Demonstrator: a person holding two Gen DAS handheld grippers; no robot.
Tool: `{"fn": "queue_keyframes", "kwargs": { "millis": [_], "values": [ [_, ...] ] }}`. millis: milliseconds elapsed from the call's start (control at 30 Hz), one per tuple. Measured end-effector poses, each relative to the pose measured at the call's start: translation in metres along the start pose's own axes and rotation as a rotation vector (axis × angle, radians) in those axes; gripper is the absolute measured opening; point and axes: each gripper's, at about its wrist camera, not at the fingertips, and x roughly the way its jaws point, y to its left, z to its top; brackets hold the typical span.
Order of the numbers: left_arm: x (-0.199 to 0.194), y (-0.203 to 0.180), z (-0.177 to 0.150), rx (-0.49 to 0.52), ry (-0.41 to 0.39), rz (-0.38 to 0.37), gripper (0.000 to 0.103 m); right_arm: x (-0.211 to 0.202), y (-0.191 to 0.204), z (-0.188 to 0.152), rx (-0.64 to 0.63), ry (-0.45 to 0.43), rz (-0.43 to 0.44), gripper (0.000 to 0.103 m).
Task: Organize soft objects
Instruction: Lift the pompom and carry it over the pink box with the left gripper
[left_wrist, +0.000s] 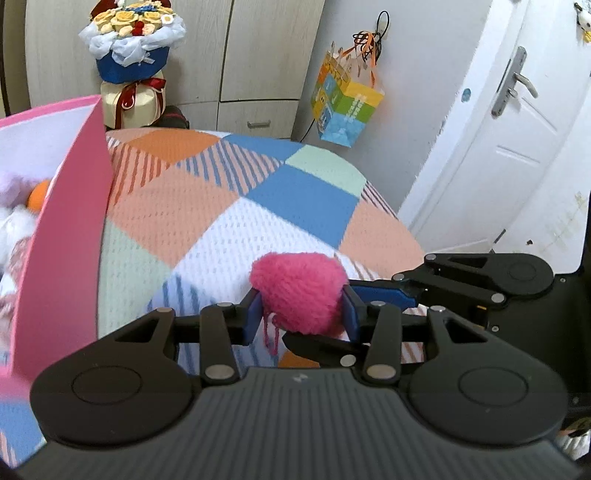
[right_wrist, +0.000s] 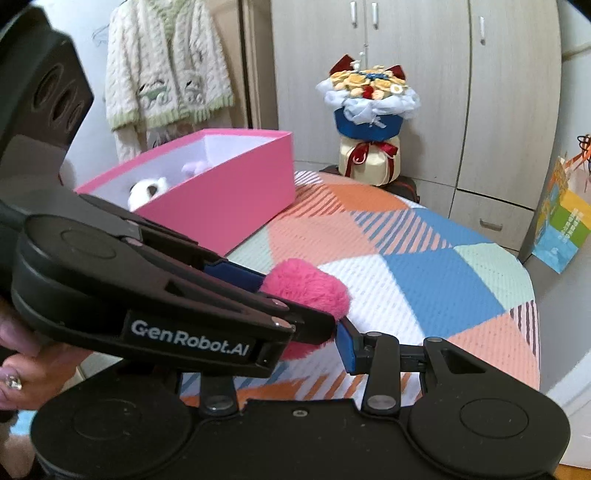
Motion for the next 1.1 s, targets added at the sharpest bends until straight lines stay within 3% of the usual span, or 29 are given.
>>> {"fn": "queue_keyframes", "kwargs": {
  "millis": [300,600,833,1100],
  "values": [
    [-0.061,0.021,-0.037,-0.079,0.000,-0.076,0.043,-0.034,0.057,-0.005,-0.014,0.035,0.023,0.046],
    [-0.148,0.060,-0.047,-0.099,-0.131,-0.049,0.043,-0.058,0.122,0.028,-0.137,-0.052,0.110,0.046],
    [-0.177,0.105,-0.021,-0.096,-0.217,0.011,0.043,-0.035,0.158,0.076,-0.213,-0.126,0.132,0.047],
    [-0.152,0.162,0.026,-0.120,-0.255,0.078,0.044,0.026,0.148,0.128,-0.166,-0.146,0.186,0.047]
  ]
}}
